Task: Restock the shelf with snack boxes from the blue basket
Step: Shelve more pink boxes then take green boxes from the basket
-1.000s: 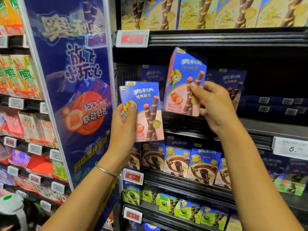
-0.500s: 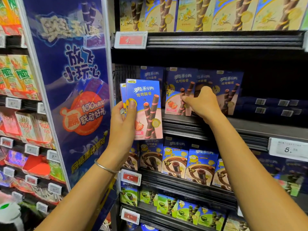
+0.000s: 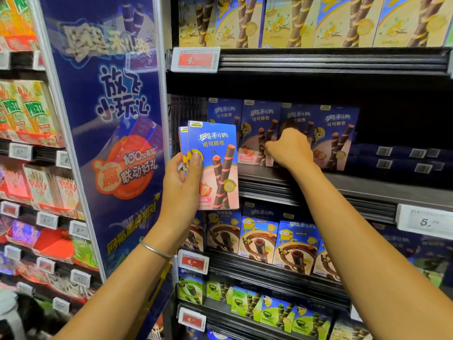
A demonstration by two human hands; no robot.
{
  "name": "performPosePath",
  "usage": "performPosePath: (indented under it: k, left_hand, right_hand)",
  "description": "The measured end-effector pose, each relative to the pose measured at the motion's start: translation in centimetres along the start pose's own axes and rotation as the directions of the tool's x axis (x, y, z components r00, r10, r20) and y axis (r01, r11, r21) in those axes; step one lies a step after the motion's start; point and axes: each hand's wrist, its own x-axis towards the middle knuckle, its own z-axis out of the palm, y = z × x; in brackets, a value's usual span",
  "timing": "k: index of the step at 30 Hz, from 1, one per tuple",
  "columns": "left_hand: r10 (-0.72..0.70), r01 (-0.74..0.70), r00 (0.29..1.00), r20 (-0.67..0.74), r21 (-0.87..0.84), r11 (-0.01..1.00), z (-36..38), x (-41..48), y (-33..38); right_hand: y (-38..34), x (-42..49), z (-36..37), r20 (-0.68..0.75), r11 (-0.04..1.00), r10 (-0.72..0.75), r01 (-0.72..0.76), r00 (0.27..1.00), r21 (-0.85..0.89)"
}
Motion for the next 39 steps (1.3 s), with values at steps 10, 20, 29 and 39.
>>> performPosePath:
  k: [10,20,29,39]
  left_hand:
    - [0.007,-0.007,1.000,-0.002,0.001,1.000,-0.1,0.2,-0.2]
    - [-0.012,0.012,1.000,-0.011,0.014,1.000,-0.4,0.2,-0.3]
    - [-0.035,0.035,0.999,-0.014,0.029,0.999,-0.4,0.2,-0.1]
    - [-0.043,0.042,0.999,0.009,0.029,0.999,0.1,0.3,0.5]
  right_hand:
    - [-0.5,0.5,0.3,0.021,0.999,0.023,-0.022,1.000,-0.050]
    - [-0.3,0.5,0.6,-0.015,0.996,0.013,-0.015,1.000,-0.086]
    - [-0.3,0.2,0.5,-0.003,0.997,0.012,-0.012,1.000,-0.072]
    - [-0.3,-2.0,-1.5,-0.103,0.967,-0.050,0.074,0.993,0.243]
